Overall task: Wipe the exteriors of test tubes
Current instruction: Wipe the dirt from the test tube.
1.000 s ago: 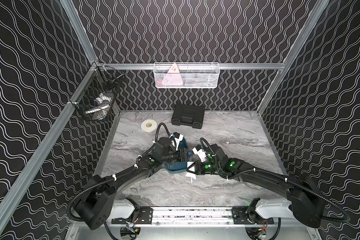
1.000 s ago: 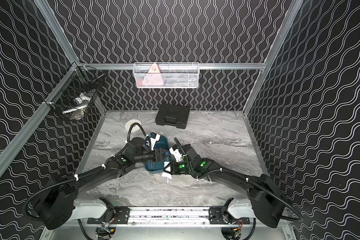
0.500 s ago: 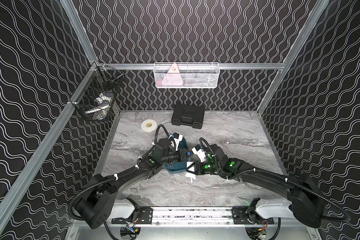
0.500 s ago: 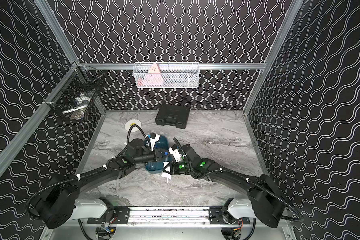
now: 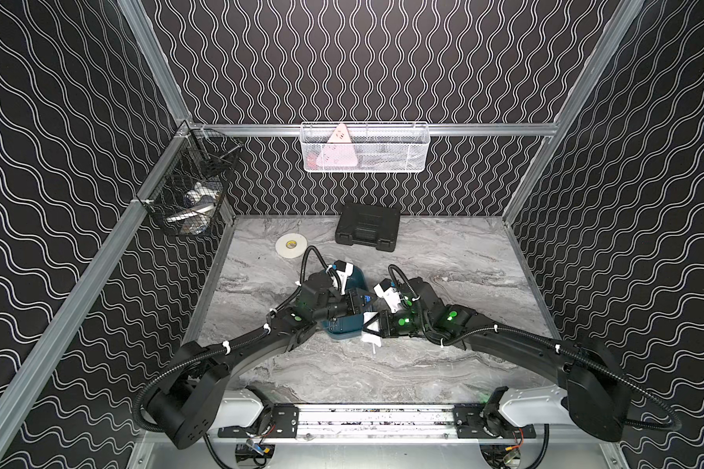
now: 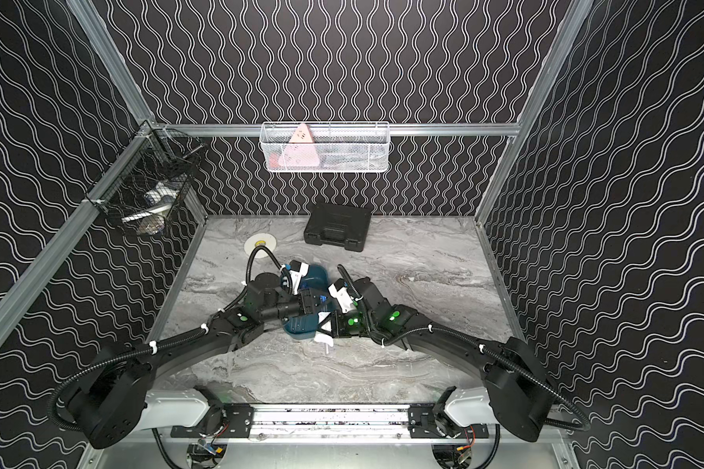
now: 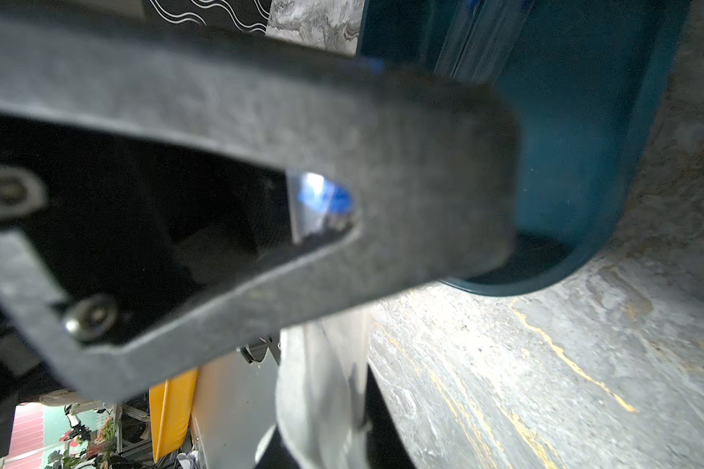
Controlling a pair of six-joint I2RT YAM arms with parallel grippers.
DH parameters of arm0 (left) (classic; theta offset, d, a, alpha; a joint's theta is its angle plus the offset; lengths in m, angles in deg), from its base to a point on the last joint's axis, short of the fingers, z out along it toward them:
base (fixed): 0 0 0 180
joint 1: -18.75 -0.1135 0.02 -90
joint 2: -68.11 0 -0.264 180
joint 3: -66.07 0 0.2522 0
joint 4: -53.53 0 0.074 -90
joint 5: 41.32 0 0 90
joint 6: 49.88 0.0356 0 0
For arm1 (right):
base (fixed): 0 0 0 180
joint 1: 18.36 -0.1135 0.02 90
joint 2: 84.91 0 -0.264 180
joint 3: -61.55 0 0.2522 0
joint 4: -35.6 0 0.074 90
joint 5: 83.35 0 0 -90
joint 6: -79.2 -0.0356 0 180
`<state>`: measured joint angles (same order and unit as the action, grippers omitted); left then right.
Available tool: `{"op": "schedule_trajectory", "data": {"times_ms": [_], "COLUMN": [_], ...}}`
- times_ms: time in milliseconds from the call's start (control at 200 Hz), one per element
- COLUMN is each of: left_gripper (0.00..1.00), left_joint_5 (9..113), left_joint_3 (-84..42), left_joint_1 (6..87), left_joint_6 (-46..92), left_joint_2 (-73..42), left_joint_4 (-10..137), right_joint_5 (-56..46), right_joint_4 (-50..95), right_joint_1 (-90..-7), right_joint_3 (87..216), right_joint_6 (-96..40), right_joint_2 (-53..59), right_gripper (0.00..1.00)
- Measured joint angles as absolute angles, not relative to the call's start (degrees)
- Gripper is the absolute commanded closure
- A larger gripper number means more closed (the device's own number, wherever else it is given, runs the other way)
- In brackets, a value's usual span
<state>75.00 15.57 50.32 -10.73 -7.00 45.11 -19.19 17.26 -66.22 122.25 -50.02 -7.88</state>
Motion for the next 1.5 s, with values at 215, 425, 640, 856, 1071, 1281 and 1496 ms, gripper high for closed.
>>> {"op": "schedule_trajectory", "data": {"times_ms": [215, 425, 640, 856, 1071, 1281, 1496], "left_gripper": [0.74, 0.88, 0.89, 0.89, 0.89, 0.89, 0.88], "left_joint_5": [75.46, 77.01, 77.06, 75.16, 74.11, 75.88, 76.07], "left_joint_3": [15.66, 16.30, 17.17, 17.83, 18.04, 19.05, 19.33], "left_joint_1": [50.32, 50.43, 50.41, 50.22, 49.67, 48.29, 47.16], "left_joint_6": [-10.71, -12.00, -13.75, -14.08, -15.43, -17.01, -18.25], "left_joint_2": [-6.24, -7.15, -7.74, -7.68, -7.61, -8.07, -9.19], "left_joint_4": [45.81, 42.38, 40.09, 39.56, 39.47, 39.47, 38.56], "right_joint_5": [-19.41, -19.70, -19.63, -22.36, -26.86, -27.45, -27.74], "right_joint_4": [17.42, 17.13, 17.44, 19.84, 24.76, 32.83, 38.03], "right_joint_1": [-65.82, -65.67, -65.28, -60.64, -58.39, -61.04, -63.24], "right_joint_3": [122.57, 122.57, 122.18, 123.97, 124.10, 116.82, 112.54], "right_joint_6": [-49.32, -48.73, -48.77, -48.82, -49.34, -52.71, -56.09], "right_joint_2": [-7.88, -7.53, -7.55, -5.91, -2.68, -4.29, -4.10], "right_gripper": [0.84, 0.84, 0.82, 0.81, 0.82, 0.82, 0.83]}}
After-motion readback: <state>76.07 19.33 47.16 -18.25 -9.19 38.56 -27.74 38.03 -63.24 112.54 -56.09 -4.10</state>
